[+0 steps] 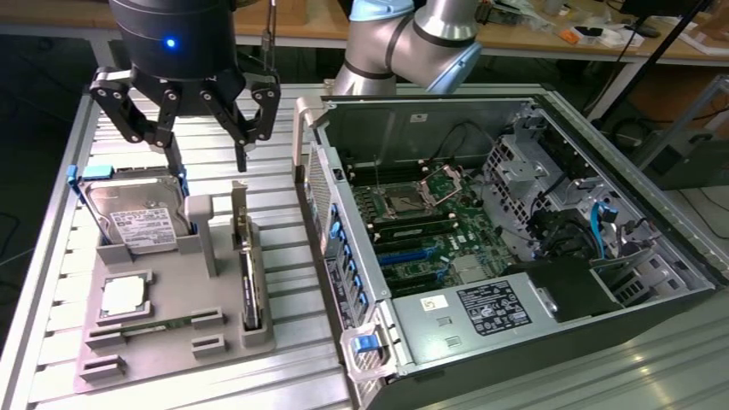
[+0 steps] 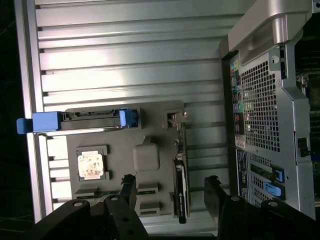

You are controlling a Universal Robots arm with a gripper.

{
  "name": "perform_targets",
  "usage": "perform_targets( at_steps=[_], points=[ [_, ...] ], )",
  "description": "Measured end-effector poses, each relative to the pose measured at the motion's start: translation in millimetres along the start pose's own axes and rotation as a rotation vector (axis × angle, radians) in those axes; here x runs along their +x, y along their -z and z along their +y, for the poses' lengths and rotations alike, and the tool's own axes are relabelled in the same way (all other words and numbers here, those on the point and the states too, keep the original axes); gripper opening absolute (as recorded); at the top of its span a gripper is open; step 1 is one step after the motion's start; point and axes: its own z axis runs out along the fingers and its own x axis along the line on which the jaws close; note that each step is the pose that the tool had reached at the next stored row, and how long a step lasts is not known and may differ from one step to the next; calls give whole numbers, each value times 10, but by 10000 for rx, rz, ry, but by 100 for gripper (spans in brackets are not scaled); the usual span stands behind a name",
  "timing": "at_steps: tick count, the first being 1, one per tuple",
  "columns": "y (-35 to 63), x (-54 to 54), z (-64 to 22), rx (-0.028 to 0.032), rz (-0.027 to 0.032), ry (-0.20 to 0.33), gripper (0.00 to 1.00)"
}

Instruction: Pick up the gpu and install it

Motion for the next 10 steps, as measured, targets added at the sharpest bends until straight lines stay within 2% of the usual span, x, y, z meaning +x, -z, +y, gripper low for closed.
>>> perform_targets(
  at_steps=[5,7,10],
  points=[
    [0,-1,-1,0,0,0,66],
    [-4,-3,-43,3,-1,0,66],
    [-22,-3,-50,67,-6,3,66]
  ],
)
